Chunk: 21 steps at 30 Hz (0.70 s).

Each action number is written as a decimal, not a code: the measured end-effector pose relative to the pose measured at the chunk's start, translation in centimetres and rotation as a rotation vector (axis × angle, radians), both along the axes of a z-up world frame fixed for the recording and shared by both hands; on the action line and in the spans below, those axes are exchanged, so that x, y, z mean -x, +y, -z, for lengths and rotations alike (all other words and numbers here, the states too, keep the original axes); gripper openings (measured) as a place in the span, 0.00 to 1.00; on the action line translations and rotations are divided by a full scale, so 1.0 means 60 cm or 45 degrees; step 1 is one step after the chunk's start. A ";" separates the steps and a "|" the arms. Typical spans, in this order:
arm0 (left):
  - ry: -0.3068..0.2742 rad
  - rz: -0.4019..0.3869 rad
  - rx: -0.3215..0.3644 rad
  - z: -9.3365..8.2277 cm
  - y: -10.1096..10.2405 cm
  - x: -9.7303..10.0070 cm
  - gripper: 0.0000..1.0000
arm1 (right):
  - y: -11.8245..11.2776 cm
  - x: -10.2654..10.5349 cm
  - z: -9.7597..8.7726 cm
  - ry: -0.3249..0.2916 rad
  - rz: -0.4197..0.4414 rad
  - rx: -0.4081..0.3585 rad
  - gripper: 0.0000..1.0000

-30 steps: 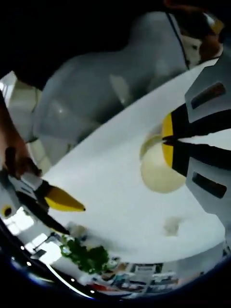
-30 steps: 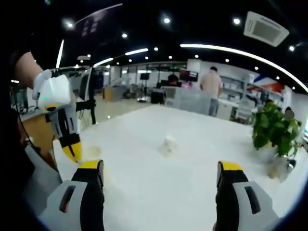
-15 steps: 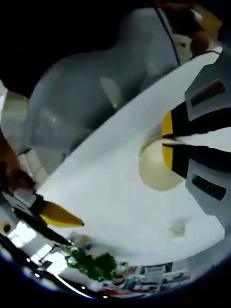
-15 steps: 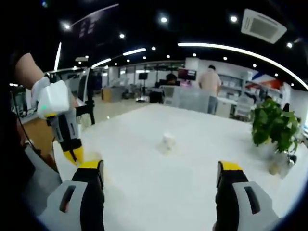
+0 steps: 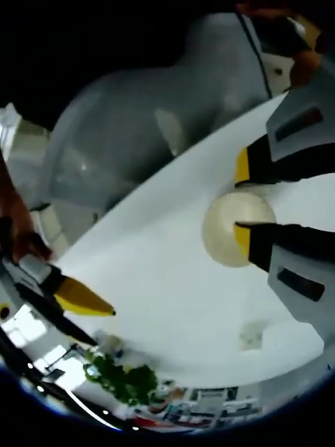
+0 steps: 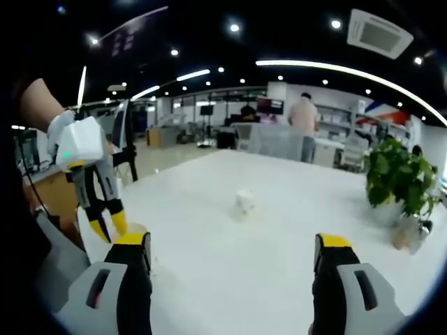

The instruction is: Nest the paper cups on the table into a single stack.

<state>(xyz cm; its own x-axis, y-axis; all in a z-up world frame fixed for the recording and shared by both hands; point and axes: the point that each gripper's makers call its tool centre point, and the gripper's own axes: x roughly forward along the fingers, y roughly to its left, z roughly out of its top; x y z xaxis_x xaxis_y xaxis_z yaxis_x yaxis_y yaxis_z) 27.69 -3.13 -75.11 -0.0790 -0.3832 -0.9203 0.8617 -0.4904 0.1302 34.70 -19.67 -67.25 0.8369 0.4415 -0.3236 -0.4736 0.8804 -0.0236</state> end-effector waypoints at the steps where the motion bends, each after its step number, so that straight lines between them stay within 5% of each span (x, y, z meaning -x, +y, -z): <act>1: -0.001 -0.004 0.001 0.000 0.001 0.000 0.20 | 0.001 0.000 0.001 0.001 0.000 -0.002 0.95; 21: -0.009 -0.094 0.094 -0.030 0.006 -0.012 0.26 | 0.004 0.006 -0.006 0.011 0.002 0.002 0.95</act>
<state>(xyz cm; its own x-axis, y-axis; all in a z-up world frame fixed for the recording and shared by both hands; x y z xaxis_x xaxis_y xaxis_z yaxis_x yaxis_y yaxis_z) 28.43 -2.79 -73.33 -0.0419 -0.4542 -0.8899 0.8940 -0.4148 0.1696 34.32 -19.42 -66.90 0.8347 0.4396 -0.3315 -0.4723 0.8812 -0.0206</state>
